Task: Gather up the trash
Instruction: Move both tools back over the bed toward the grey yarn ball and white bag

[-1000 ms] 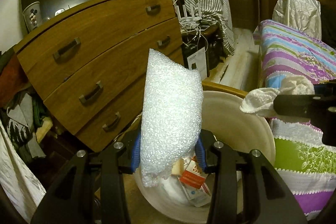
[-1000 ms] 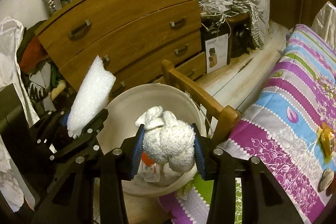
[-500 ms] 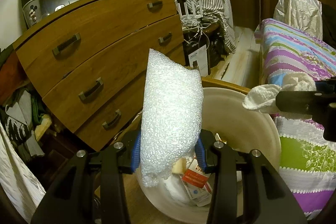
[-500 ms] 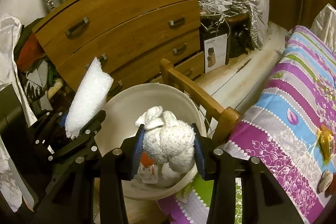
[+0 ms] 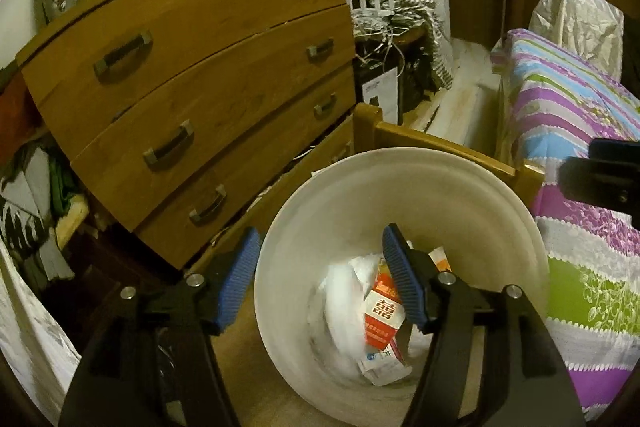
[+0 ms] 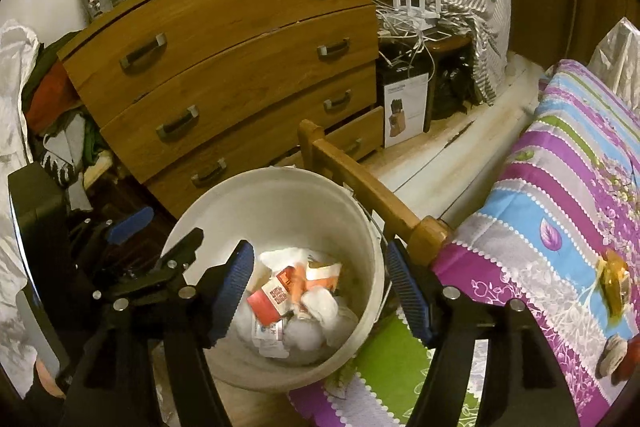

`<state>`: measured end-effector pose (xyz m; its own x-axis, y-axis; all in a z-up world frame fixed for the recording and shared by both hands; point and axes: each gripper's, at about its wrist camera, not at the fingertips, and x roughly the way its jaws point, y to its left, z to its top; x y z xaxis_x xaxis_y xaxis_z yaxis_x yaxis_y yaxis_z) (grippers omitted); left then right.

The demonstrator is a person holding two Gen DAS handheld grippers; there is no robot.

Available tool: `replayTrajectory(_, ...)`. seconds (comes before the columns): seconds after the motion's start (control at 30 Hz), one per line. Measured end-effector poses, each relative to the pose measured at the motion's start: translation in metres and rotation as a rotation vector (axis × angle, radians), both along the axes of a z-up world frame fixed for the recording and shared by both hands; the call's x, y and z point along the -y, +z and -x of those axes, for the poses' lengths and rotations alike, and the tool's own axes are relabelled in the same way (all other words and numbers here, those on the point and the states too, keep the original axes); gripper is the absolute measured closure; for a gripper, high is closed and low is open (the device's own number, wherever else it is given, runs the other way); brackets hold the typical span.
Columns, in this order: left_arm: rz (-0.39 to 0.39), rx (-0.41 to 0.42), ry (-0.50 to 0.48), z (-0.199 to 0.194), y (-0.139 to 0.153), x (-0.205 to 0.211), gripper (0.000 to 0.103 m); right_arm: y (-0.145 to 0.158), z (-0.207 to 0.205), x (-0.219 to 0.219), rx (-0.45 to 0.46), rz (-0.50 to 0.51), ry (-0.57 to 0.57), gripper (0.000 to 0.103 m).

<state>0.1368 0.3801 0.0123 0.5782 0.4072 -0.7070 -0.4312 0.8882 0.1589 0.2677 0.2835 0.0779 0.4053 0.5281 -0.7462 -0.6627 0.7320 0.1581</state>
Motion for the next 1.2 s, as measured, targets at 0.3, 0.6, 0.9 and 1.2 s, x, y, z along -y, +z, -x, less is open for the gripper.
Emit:
replayTrajectory(0.3,-0.026,-0.018,0.004,-0.002,-0.003,0.003,0.039,-0.005,-0.003,0.008,-0.004,0.001,-0.015,0.033)
replayTrajectory(0.6,-0.034,0.026,-0.006,0.001,0.012,0.025,0.029,-0.002,0.008,0.043,0.073,-0.046,-0.08,0.033)
replayTrajectory(0.9,0.03,0.214,-0.118,0.02,0.044,0.109,0.01,-0.007,0.066,0.182,0.441,-0.082,-0.383,0.024)
replayTrajectory(1.2,0.059,0.197,-0.383,-0.001,0.015,0.23,0.008,-0.05,0.091,0.372,0.41,-0.026,-0.717,0.018)
